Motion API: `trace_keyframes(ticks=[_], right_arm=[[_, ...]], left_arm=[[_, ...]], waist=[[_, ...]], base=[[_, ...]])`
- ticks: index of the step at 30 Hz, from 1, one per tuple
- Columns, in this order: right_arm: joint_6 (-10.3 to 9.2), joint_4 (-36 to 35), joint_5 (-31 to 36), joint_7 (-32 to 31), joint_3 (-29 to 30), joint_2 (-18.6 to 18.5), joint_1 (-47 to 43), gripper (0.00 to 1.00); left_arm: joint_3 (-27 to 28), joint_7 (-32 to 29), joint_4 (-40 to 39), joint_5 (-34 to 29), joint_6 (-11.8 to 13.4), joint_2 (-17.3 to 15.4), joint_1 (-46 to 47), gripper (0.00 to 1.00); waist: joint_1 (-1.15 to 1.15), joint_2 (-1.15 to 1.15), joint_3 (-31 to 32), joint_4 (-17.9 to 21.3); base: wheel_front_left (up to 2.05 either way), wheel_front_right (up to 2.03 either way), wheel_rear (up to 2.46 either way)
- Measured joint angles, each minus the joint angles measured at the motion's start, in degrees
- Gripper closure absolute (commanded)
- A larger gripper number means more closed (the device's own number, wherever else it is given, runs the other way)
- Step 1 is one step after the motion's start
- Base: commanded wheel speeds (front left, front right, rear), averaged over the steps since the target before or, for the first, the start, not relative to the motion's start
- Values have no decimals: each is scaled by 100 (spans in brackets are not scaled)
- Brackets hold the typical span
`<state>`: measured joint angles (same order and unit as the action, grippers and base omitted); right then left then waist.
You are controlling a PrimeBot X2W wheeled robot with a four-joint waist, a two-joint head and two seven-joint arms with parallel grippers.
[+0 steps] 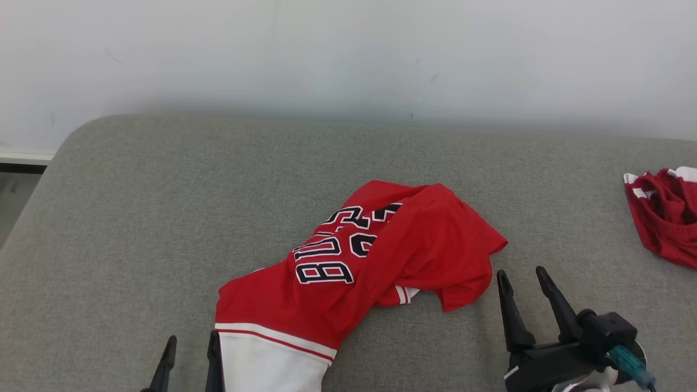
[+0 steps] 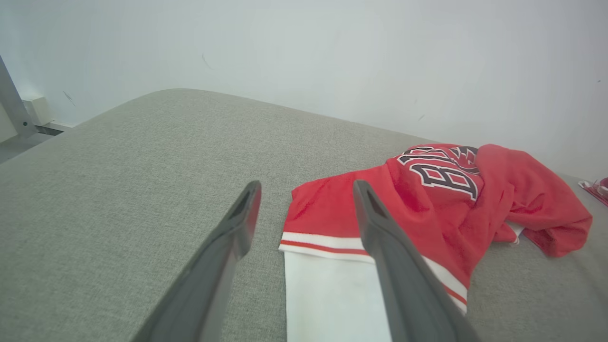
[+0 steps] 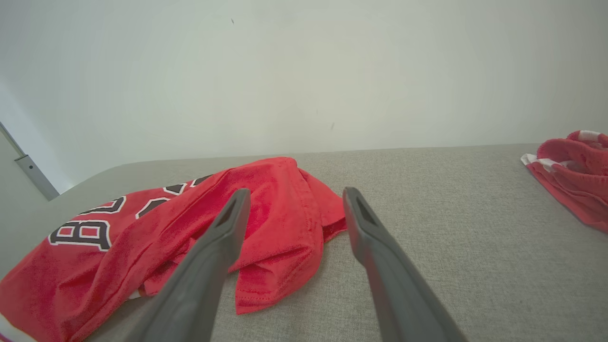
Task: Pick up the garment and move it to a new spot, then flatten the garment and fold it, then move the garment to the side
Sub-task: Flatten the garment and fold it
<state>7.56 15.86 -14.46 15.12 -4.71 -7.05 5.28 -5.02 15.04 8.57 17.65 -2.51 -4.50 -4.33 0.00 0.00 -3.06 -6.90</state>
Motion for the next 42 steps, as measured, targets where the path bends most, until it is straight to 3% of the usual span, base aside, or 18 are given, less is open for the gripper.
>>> trace_keyframes(ticks=[14,27,40,41,42], right_arm=[[0,2235,-564,0,-719,-593,1653,0],[0,3743,-1145,-223,-1841,-1039,3493,0],[0,4458,-1954,-664,-2835,-1232,4186,0],[0,4476,-2025,-662,-2897,-1240,4188,55],[0,4488,-2084,-657,-2959,-1257,4192,86]], left_arm=[[178,1,109,-152,-178,152,113,0],[-222,0,46,60,-45,157,274,0],[-546,0,-29,226,103,158,481,0],[-550,0,-30,242,111,158,481,0],[-550,0,-31,252,126,158,481,0]], waist=[[0,0,-160,-201],[1,0,-487,-597],[1,0,-884,-970],[1,1,-892,-989],[1,1,-895,-1004]], base=[[0,0,0],[0,0,0],[0,0,0],[0,0,0],[0,0,0]])
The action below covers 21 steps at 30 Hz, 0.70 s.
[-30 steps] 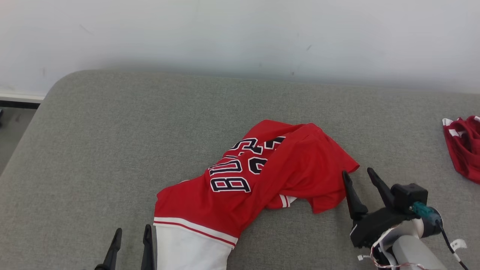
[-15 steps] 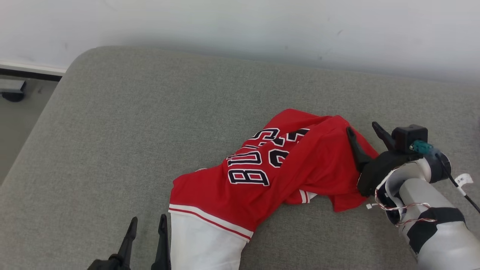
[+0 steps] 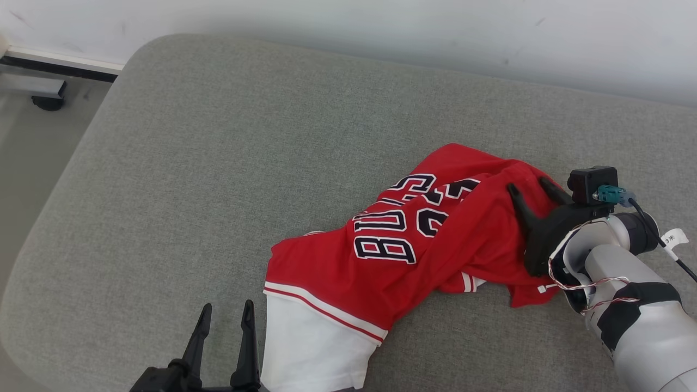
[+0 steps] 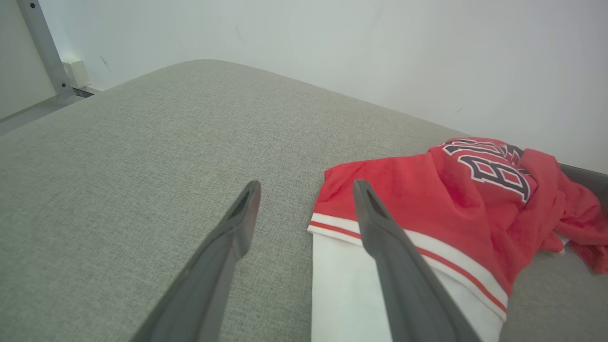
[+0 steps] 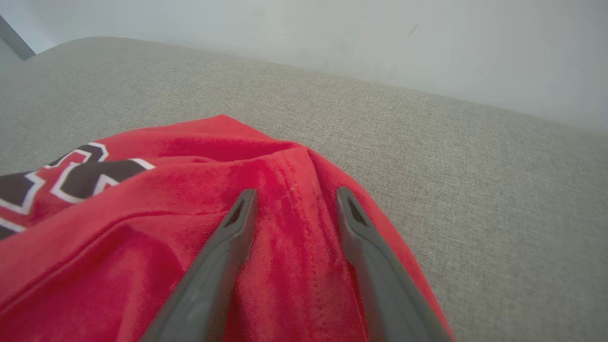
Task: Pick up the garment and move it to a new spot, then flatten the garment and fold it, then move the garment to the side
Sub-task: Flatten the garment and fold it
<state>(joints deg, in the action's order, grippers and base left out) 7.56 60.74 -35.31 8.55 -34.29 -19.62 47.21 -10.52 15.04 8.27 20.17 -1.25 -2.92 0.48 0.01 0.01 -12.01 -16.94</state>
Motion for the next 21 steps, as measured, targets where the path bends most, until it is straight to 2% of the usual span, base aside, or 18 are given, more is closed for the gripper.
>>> trace_keyframes(ticks=[1,12,18,20,21], right_arm=[[0,2,-43,13,-63,-16,7,100],[0,-154,-399,563,-573,-202,64,100],[0,-745,-446,636,-609,-371,-168,100],[0,-1399,-419,643,-405,-570,-443,100],[0,-1399,-419,643,-405,-570,-443,100]], left_arm=[[3,0,0,1,0,-1,-1,0],[75,0,55,2,30,1,-55,0],[163,0,147,2,30,2,-202,0],[219,1,237,2,21,4,-277,0],[219,1,237,2,21,4,-277,0]], waist=[[0,0,2,-9],[0,0,140,156],[-1,0,278,361],[-1,0,361,520],[-1,0,361,520]], base=[[0,0,0],[0,0,0],[0,0,0],[0,0,0],[0,0,0]])
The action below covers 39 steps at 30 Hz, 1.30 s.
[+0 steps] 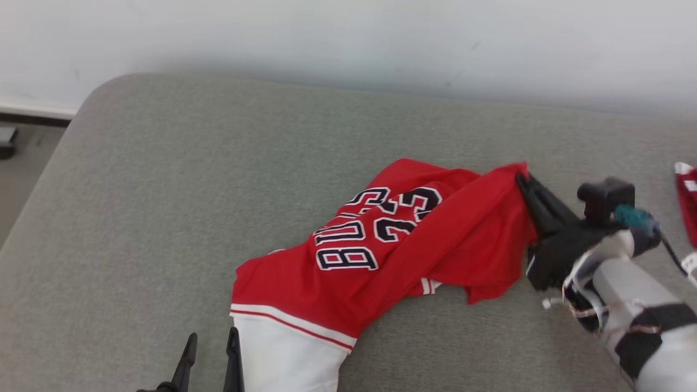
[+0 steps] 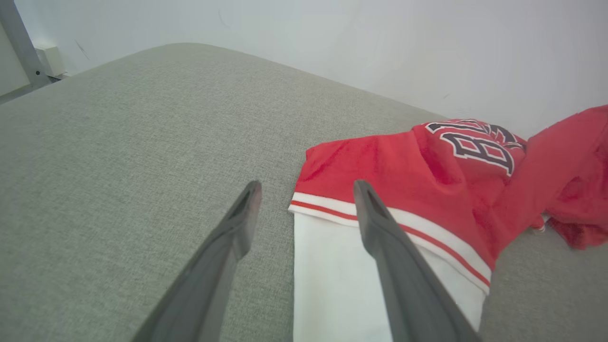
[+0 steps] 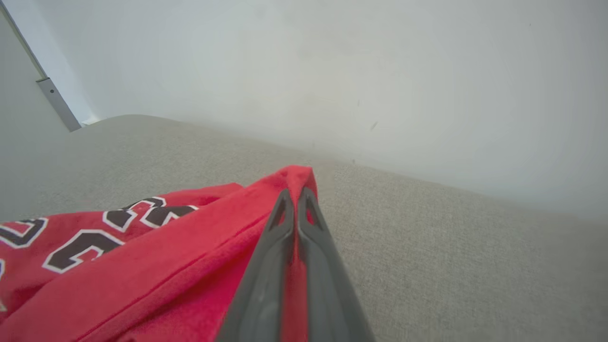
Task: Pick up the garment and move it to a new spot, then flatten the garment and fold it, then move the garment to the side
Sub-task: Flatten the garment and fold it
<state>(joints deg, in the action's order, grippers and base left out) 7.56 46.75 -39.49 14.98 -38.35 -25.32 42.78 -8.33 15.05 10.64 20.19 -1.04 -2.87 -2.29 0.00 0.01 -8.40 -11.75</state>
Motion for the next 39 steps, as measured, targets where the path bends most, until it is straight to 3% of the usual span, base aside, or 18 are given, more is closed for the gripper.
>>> trace_keyframes(ticks=[7,17,23,30,31,32,33,39], right_arm=[[0,-1478,298,2,457,-274,-1345,100],[0,-2732,211,1,1024,-365,-2939,100],[0,-3330,304,-108,1481,-245,-3820,100],[0,-3311,543,-285,1842,10,-4426,100],[0,-3264,590,-292,1845,55,-4425,86],[0,-3205,599,-297,1860,111,-4422,14],[0,-3139,655,-297,1860,153,-4422,0],[0,-2959,865,-235,2014,267,-4420,0]], left_arm=[[214,0,101,1,-35,-3,-143,0],[452,-1,196,-22,-103,-2,-198,0],[513,0,257,-36,-143,-1,-200,0],[548,-1,313,-44,-148,-2,-212,0],[552,0,333,-45,-148,-3,-221,0],[547,0,354,-46,-148,0,-230,0],[547,-1,375,-51,-151,0,-235,0],[605,0,495,-109,-221,0,-275,0]], waist=[[-1,-1,168,497],[0,-1,247,1061],[-1,-1,259,1178],[0,-1,263,1184],[0,-1,272,1192],[0,-1,282,1199],[0,-1,298,1203],[1,-1,408,1200]], base=[[0,0,0],[0,0,0],[0,0,0],[0,0,0],[0,0,0],[0,0,0],[0,0,0],[0,0,0]])
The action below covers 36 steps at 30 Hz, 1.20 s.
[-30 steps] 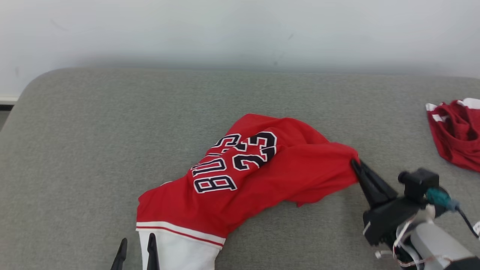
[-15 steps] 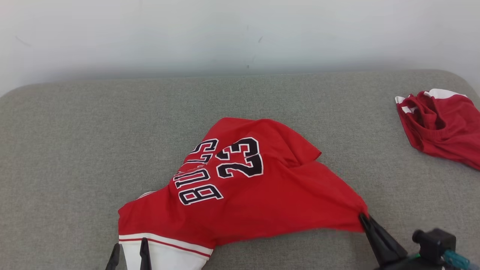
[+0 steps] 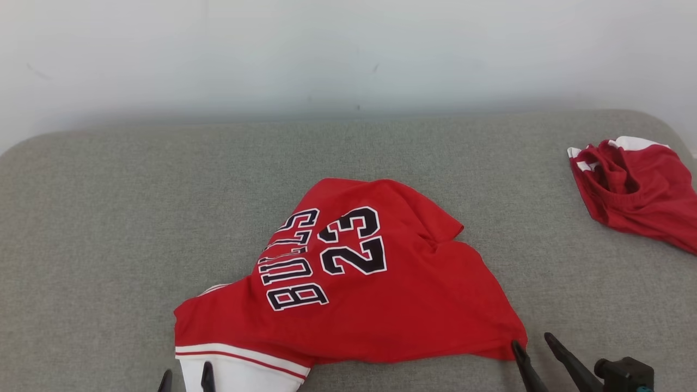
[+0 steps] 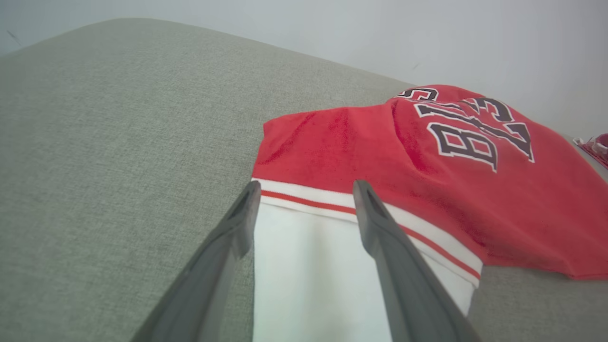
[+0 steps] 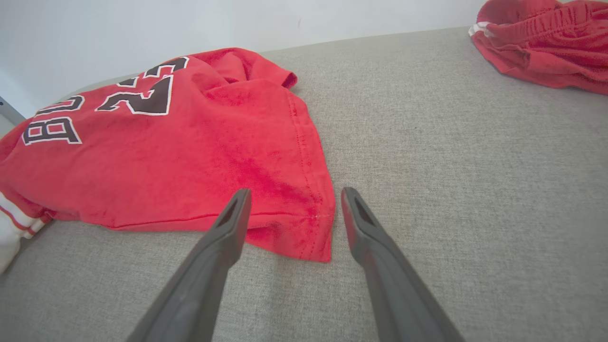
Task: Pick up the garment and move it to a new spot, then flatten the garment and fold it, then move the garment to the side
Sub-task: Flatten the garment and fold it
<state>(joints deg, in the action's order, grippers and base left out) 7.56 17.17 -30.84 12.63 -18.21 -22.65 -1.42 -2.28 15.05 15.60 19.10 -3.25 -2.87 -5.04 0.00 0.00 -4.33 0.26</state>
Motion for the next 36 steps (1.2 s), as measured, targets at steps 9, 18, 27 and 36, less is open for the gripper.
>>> trace_keyframes(ticks=[9,18,27,36], right_arm=[[0,205,222,30,208,37,-110,0],[0,690,246,51,172,159,274,0],[0,1204,197,97,-64,202,695,0],[0,1617,-8,138,-220,211,832,0]], left_arm=[[151,-1,454,-222,-185,-2,-268,0],[66,0,826,-198,-278,-1,-273,0],[-53,-1,934,-138,-281,0,-229,0],[-249,0,979,-115,-305,-1,-260,0]], waist=[[-1,0,114,13],[0,0,9,-16],[0,1,-79,-96],[0,1,-128,-237]], base=[[0,0,0],[0,0,0],[0,0,0],[0,0,0]])
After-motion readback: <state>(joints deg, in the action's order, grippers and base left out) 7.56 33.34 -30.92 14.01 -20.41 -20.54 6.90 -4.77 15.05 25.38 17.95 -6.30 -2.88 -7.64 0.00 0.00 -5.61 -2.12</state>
